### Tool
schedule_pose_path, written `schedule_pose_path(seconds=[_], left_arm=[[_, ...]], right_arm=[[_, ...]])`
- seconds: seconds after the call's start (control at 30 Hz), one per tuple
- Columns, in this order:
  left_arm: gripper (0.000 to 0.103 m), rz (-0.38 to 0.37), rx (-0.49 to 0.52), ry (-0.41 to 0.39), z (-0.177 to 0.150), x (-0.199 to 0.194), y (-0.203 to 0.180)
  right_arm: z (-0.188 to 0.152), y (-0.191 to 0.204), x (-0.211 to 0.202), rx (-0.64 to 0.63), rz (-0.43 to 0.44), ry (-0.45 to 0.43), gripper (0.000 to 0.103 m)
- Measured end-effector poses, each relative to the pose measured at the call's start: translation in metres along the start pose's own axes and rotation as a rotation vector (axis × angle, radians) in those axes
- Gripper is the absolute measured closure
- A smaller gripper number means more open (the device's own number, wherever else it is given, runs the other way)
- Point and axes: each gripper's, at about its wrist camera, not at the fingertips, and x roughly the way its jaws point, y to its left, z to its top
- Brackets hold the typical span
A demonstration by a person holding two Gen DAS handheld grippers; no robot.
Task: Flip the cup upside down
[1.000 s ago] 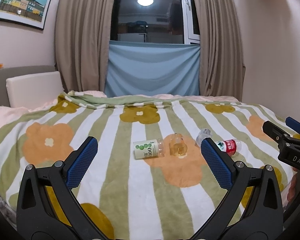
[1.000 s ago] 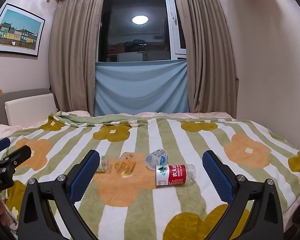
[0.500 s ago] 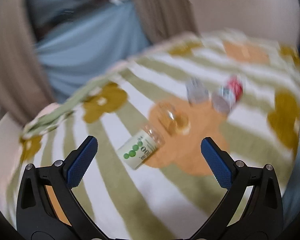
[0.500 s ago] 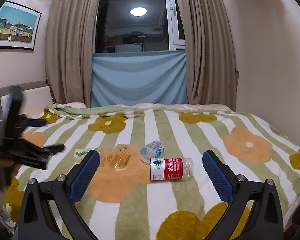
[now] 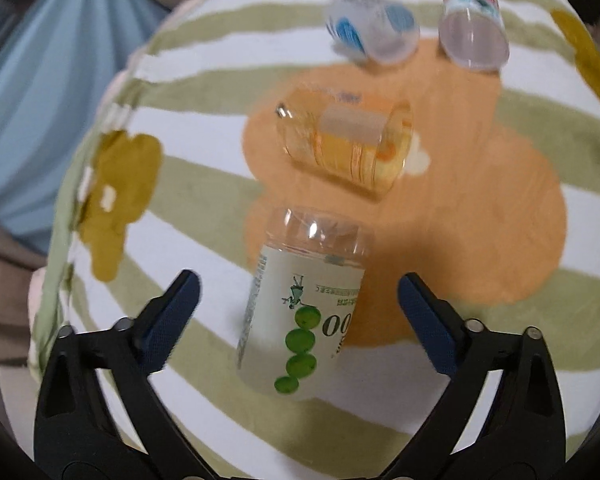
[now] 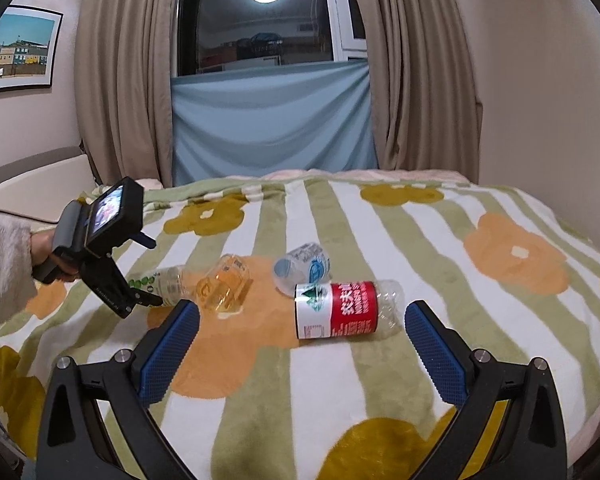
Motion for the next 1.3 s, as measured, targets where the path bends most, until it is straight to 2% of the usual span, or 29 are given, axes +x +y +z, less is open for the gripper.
schedule_pose_path(seconds=[0.13, 0.2, 0.27, 0.57, 0.7, 0.83, 1.0, 1.17, 1.3], left_arm=[[0.016, -0.028, 0.028, 0.057, -0.001, 0.017, 0.003], [0.025, -0.041, 0.032, 0.08, -0.002, 0.022, 0.004], [0.04, -0.044, 0.041, 0.102, -0.003, 0.024, 0.004], [0.041, -0.041, 0.086, 0.122, -0.002, 0.009, -0.002], [0.041, -0.027, 0.117, 0.121, 0.005, -0.021, -0.018], [0.041, -0.05, 0.129, 0.076, 0.024, -0.061, -0.051], [0.041, -0.077, 0.04, 0.07, 0.048, -0.079, -0.096], [0.041, -0.126, -0.072, 0.067, 0.062, -0.064, -0.131], [0.041, -0.17, -0.18, 0.116, 0.061, -0.041, -0.148]], right_arm=[[-0.003, -0.001, 0.016, 0.008, 0.019, 0.024, 0.0], [-0.005, -0.001, 0.019, 0.015, 0.029, 0.033, 0.0], [-0.006, -0.002, 0.022, 0.02, 0.034, 0.037, 0.0], [0.001, -0.006, 0.017, 0.048, 0.052, 0.016, 0.0], [0.007, -0.008, 0.008, 0.057, 0.07, -0.008, 0.0], [0.013, -0.013, -0.007, 0.077, 0.087, -0.029, 0.0], [0.015, -0.026, -0.02, 0.11, 0.084, -0.005, 0.0], [0.01, -0.042, -0.03, 0.134, 0.083, 0.036, 0.0], [0.001, -0.05, -0.036, 0.145, 0.086, 0.074, 0.0]])
